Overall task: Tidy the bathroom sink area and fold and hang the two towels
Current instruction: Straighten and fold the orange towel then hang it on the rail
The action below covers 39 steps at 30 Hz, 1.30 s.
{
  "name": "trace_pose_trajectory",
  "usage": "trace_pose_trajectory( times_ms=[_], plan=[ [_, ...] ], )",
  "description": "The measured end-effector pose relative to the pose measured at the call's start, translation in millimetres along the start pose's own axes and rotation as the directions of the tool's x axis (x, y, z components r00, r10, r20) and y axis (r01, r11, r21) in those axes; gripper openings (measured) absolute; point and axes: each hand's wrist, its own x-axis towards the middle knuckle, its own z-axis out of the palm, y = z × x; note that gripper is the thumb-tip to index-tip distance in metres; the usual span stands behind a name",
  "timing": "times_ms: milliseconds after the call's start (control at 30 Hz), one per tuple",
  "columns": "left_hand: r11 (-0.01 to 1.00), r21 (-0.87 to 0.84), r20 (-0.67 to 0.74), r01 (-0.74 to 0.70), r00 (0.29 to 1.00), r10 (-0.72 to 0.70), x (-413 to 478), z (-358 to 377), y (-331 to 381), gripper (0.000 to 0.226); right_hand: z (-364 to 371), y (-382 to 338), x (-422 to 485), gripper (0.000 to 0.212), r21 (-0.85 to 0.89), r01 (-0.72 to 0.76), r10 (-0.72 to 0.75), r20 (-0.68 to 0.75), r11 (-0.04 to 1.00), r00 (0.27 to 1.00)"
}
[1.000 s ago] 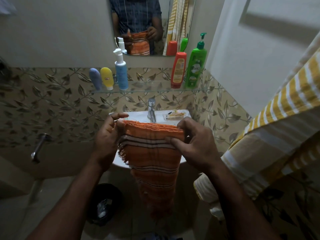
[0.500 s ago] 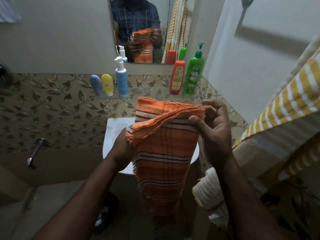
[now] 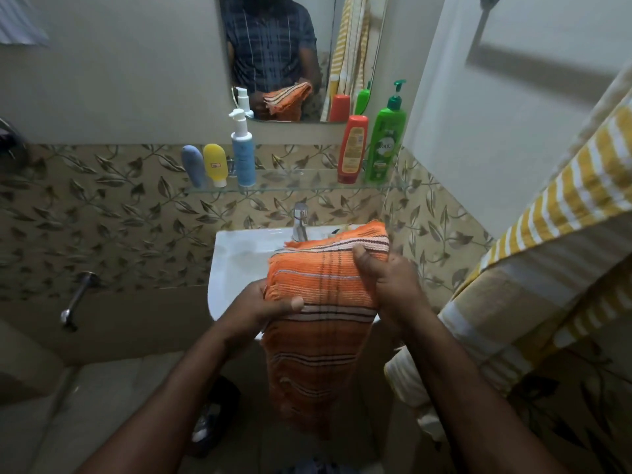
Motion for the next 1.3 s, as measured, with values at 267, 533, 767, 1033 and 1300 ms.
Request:
trace_pose_trajectory(
  times_ms=[267,533,767,1033,1300],
  plan=[
    [0.971,-0.198,-0.146,-0.137,0.983,0.109,20.7,12.9,39.5,0.044,-26.5,-6.2,1.0,0.067,0.099,-0.016,-0.020,0.354,0.995,0.935],
    [0.996,0.074,-0.037,-0.052,0.998,0.055,18.1,24.6,44.0,0.039,-22.5,18.7,2.3,0.043,0.020,-0.033,0.030,0.118,0.999,0.993],
    [0.994,-0.045,-0.080,-0.100,0.992,0.096,23.7,34.8,42.8,0.026,-42.8,24.0,-14.2,0.097,0.265,-0.213,0.082,0.431,0.940,0.899],
    [0.912,0.407,-0.592,-0.042,0.748,0.299,17.8,29.1,39.5,0.038,-26.3,44.1,-22.7,0.045,0.298,-0.272,0.176,0.312,0.915,0.934],
    [0.989,0.145,-0.317,0.035,0.948,0.013,-25.4,31.7,-36.0,0.041,-32.8,37.4,-16.0,0.065,0.432,-0.184,0.093,0.224,0.883,0.970]
  ],
)
